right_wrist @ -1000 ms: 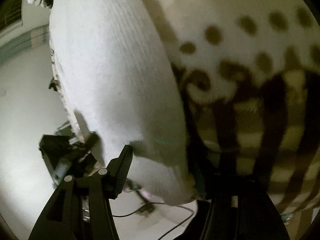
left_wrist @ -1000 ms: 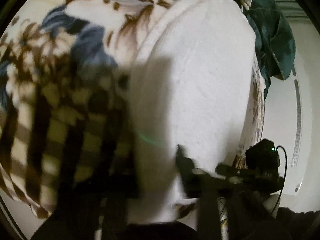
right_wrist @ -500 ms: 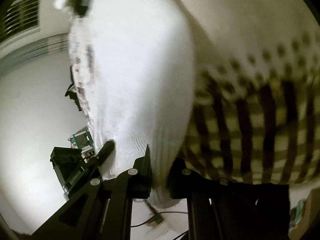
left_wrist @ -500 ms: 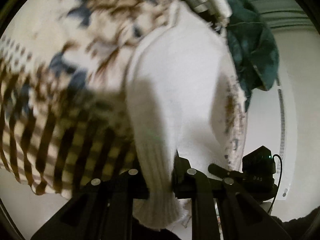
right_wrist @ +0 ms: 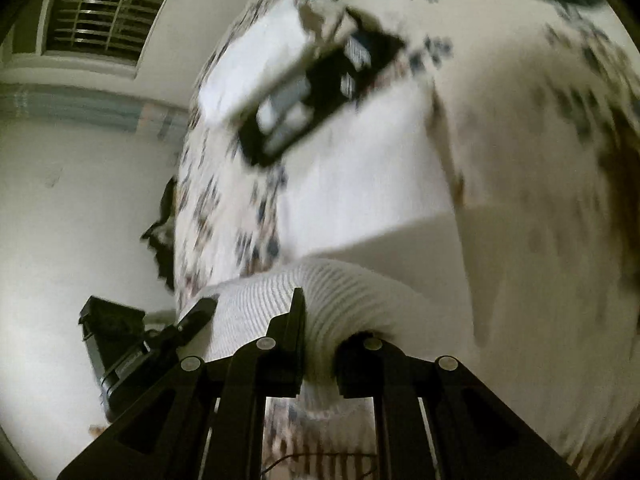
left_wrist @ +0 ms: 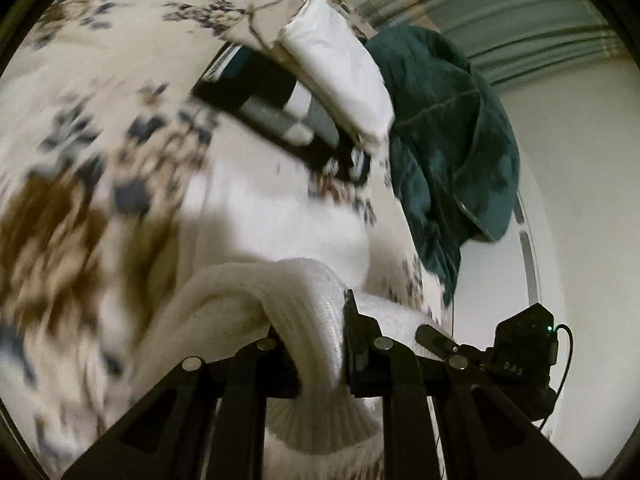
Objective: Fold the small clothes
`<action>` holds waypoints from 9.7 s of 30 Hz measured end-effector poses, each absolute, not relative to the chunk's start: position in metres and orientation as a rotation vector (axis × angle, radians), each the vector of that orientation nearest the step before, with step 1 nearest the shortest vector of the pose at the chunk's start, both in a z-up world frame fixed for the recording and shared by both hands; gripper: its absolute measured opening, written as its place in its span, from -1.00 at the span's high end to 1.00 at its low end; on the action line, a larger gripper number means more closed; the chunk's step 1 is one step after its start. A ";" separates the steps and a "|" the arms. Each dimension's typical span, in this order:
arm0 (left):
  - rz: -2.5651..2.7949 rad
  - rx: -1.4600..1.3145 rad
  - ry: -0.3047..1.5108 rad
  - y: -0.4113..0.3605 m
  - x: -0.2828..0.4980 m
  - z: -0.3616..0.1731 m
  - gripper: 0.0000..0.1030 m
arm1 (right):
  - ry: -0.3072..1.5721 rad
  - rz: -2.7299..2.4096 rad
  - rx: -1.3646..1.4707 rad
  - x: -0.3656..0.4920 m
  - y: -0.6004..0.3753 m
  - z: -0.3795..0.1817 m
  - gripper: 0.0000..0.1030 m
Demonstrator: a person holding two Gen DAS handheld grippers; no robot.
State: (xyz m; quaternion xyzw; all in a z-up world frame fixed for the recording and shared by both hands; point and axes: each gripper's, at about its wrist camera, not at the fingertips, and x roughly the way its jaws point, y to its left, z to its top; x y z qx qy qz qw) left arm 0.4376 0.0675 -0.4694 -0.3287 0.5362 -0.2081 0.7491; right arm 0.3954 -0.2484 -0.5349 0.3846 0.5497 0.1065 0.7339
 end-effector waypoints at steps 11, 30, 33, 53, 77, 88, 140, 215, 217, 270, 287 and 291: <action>-0.378 -0.971 1.168 0.108 0.537 -0.525 -0.30 | 1.208 0.220 0.931 0.518 -0.294 -0.587 -0.33; -0.239 -0.353 1.240 0.081 0.567 -0.553 0.89 | 1.244 0.028 0.688 0.522 -0.287 -0.600 0.88; -0.253 -0.376 1.280 0.084 0.568 -0.563 0.88 | 1.366 0.002 0.646 0.535 -0.279 -0.627 0.88; -0.124 0.042 1.244 0.027 0.551 -0.550 -0.37 | 1.391 -0.019 0.334 0.555 -0.235 -0.617 0.14; -0.287 -0.424 1.351 0.087 0.603 -0.586 0.77 | 1.394 -0.067 0.587 0.564 -0.283 -0.630 0.89; -0.364 -0.642 1.405 0.115 0.527 -0.587 0.03 | 1.444 0.080 0.925 0.468 -0.295 -0.641 0.16; -0.635 -0.677 1.155 0.067 0.584 -0.359 0.44 | 1.222 0.489 0.963 0.524 -0.259 -0.455 0.05; -0.009 0.024 0.700 -0.014 0.334 -0.046 -0.96 | 0.635 -0.113 0.019 0.236 -0.211 0.031 -1.00; -0.011 0.020 0.697 -0.013 0.326 -0.044 -0.96 | 0.627 -0.113 0.012 0.230 -0.210 0.035 -1.00; 0.038 0.008 0.669 -0.005 0.291 -0.038 -1.00 | 0.622 -0.080 -0.016 0.226 -0.211 0.044 -1.00; 0.047 0.000 0.670 -0.001 0.286 -0.042 -1.00 | 0.620 -0.080 -0.015 0.224 -0.209 0.042 -1.00; 0.050 -0.001 0.666 0.000 0.285 -0.042 -1.00 | 0.620 -0.081 -0.011 0.223 -0.210 0.042 -1.00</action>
